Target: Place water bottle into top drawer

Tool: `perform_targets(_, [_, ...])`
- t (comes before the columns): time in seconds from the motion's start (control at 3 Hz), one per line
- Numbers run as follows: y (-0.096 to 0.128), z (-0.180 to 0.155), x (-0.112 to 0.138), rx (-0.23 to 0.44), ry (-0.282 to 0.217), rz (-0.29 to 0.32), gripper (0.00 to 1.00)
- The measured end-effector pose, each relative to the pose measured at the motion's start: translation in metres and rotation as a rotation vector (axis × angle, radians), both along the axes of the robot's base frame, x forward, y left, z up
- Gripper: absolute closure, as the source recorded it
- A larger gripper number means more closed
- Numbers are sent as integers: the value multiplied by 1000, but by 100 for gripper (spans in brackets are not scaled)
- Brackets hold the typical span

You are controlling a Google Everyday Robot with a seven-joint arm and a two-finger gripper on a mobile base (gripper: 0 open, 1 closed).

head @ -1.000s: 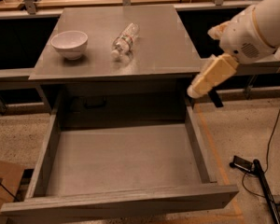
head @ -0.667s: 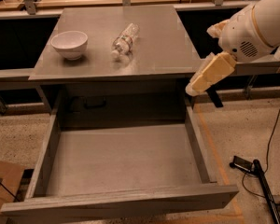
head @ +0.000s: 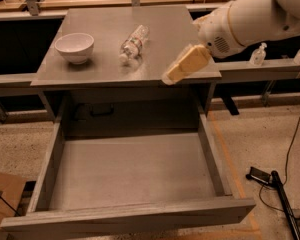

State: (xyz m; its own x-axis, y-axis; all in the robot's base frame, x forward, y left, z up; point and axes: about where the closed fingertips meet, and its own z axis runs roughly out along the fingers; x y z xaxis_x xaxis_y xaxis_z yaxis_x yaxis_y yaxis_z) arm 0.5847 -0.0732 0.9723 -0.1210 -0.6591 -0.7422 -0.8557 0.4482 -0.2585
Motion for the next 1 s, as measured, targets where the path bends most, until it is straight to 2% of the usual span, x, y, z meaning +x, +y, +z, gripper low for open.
perform_targets(0.33, [40,2,51,76,-60,-21,0])
perform_targets(0.67, [64,-1,91,224,-75,-47,0])
perform_targets(1.0, [66,-4,95,237,-70,-49,0])
